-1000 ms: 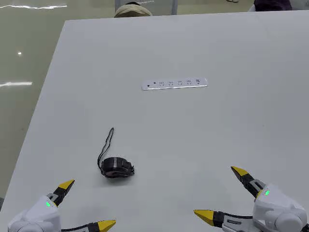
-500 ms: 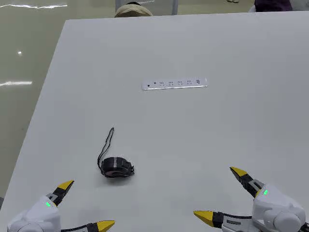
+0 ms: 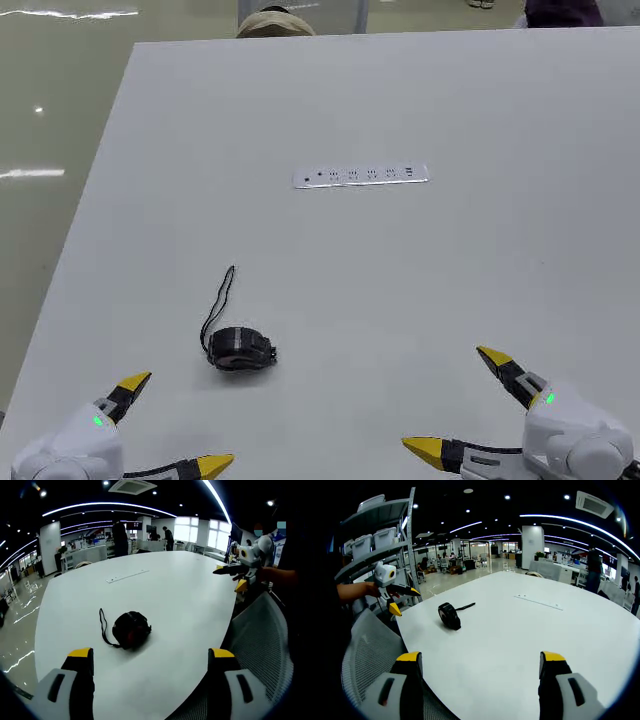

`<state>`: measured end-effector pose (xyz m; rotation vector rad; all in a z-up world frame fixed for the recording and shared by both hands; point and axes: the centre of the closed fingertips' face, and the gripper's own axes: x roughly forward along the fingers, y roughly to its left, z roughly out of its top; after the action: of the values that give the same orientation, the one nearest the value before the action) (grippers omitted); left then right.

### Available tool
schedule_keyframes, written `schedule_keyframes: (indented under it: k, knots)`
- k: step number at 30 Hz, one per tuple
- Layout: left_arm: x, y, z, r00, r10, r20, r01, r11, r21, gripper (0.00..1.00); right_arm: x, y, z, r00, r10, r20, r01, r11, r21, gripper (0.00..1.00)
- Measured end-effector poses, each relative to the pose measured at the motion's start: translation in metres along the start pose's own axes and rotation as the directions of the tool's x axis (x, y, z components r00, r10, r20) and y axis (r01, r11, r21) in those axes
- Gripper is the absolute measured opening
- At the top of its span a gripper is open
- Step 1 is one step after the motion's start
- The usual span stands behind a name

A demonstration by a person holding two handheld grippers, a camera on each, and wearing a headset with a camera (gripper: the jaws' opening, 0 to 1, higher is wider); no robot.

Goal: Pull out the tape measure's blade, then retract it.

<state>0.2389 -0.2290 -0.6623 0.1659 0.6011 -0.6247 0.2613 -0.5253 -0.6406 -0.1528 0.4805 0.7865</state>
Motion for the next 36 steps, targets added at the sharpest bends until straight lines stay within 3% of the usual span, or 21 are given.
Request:
schedule_keyframes:
  k: [16, 36]
  knots:
    - [0.006, 0.009, 0.002, 0.9993, -0.021, -0.030, 0.023, 0.999, 0.050, 0.89, 0.006, -0.001, 0.000, 0.9992, 0.033, -0.020, -0.034, 0.999, -0.025, 0.97]
    - [0.025, 0.025, 0.005, 0.9933, -0.074, -0.088, 0.087, 0.984, 0.153, 0.81, 0.023, 0.003, 0.007, 0.9883, 0.150, -0.026, -0.152, 0.981, -0.120, 0.88]
